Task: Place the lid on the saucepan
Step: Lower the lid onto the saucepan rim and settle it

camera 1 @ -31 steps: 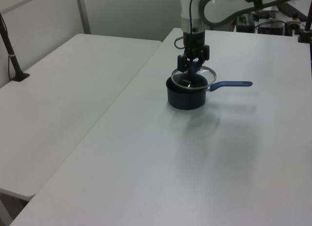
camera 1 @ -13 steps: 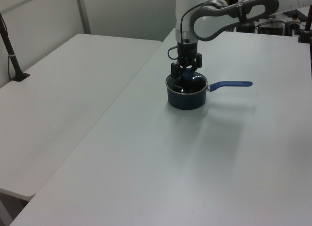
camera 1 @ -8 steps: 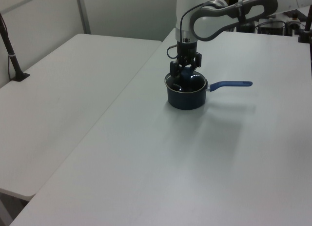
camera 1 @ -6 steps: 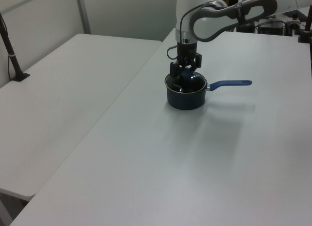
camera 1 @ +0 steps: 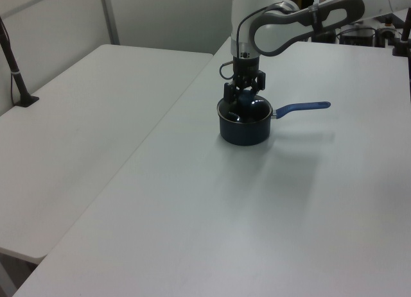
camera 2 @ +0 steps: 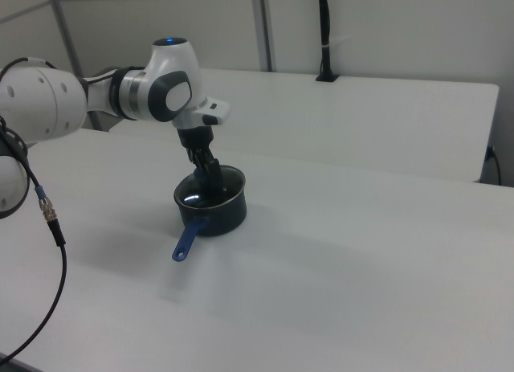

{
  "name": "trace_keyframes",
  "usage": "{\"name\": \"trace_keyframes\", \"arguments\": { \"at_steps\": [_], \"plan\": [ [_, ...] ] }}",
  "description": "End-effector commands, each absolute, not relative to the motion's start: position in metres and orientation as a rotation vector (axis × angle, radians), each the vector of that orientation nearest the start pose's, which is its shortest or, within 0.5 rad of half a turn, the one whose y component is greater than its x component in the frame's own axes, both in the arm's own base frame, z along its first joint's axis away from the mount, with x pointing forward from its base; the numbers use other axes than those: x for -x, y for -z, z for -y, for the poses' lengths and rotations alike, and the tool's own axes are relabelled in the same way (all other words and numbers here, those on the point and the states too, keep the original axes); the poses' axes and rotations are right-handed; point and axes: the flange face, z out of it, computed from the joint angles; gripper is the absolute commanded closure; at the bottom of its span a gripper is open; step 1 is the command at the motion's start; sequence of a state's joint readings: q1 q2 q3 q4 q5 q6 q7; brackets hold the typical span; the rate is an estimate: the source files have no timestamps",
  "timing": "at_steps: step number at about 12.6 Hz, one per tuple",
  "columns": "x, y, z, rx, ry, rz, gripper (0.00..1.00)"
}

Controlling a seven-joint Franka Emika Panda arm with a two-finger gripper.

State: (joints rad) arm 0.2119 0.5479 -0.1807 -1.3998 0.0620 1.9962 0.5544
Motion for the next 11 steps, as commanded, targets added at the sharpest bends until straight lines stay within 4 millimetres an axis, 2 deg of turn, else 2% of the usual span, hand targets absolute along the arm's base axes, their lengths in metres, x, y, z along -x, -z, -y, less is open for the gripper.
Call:
{"name": "trace_keyframes", "arguments": {
  "at_steps": [1,5,6,7,8,11],
  "plan": [
    [-0.7094,-0.3871,-0.0546,3.052,0.023,-0.801,0.54],
    [-0.7066,-0.3833,-0.0568,3.039,-0.025,-0.807,0.54],
    [-0.7066,-0.3833,-0.0566,3.043,-0.024,-0.804,0.44],
    [-0.7063,-0.3825,-0.0564,3.045,-0.025,-0.804,0.06],
    [-0.7065,-0.3816,-0.0563,3.049,-0.024,-0.800,0.00],
    [-0.7040,-0.3882,-0.0597,3.056,-0.036,-0.753,0.00]
  ]
}}
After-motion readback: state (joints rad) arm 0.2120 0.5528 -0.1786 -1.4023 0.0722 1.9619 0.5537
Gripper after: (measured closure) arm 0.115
